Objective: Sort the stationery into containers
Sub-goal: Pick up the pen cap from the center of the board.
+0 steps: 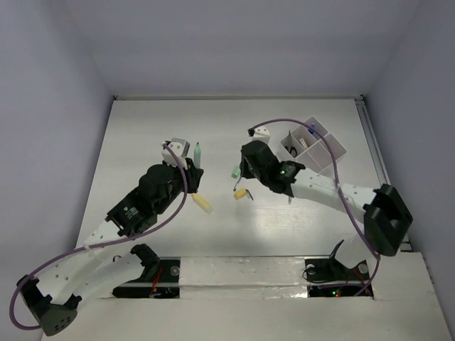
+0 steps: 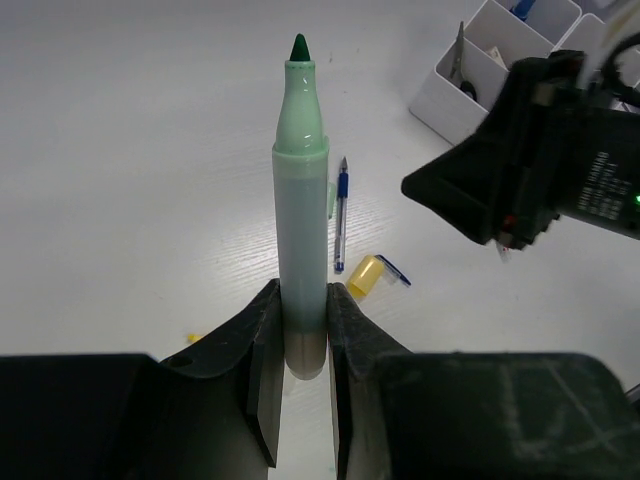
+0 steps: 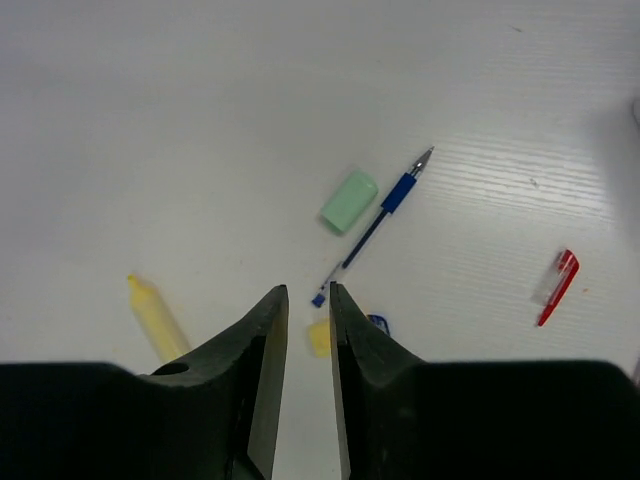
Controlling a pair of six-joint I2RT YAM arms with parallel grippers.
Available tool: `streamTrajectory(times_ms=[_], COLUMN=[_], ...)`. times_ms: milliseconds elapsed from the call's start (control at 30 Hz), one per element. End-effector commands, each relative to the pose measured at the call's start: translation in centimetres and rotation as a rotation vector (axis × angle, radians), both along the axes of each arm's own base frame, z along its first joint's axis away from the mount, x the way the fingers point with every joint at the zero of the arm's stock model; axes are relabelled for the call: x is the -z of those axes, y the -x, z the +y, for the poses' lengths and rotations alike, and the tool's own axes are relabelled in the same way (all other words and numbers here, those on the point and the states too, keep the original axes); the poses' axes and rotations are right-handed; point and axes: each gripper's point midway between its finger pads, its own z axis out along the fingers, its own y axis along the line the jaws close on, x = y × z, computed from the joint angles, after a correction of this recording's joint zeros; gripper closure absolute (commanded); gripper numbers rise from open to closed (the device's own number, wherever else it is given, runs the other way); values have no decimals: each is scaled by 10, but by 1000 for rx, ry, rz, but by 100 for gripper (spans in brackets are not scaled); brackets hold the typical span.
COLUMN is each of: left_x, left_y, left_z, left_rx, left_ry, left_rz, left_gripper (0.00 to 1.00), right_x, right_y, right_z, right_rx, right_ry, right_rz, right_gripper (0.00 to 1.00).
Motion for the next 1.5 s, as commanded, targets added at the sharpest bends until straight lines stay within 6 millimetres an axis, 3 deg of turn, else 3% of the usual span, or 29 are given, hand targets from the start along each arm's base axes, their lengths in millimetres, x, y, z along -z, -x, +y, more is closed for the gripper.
streamTrajectory(times_ms=[0, 167, 233, 300, 567, 700, 1200, 1467], left_x=[-22, -26, -27, -27, -26, -26, -25, -25], left_y=[-1, 2, 3, 2, 3, 4, 4, 4], left_z=[2, 3, 2, 3, -1, -2, -3, -3], left_rx=[-4, 4, 11, 10, 29, 35, 40, 42], left_ry=[31, 44, 50, 52, 55, 56, 56, 58], left_rz=[-51, -60, -63, -64, -57, -56, -52, -53], left_gripper=[100, 100, 100, 100, 100, 100, 100, 100], right_x=[-18, 14, 34, 37, 66, 86, 117, 121], right_y=[-24, -56, -57, -63, -75, -82, -81, -82], right_z=[19, 17, 23, 25, 31, 24, 23, 27], right_rx=[-8, 30, 15, 20, 43, 75, 92, 80], right_ry=[-7, 17, 41, 43, 85, 105, 150, 148], right_rz=[-23, 52, 96, 105, 168, 199, 254, 266], right_gripper=[72, 66, 59, 53, 49, 49, 49, 49])
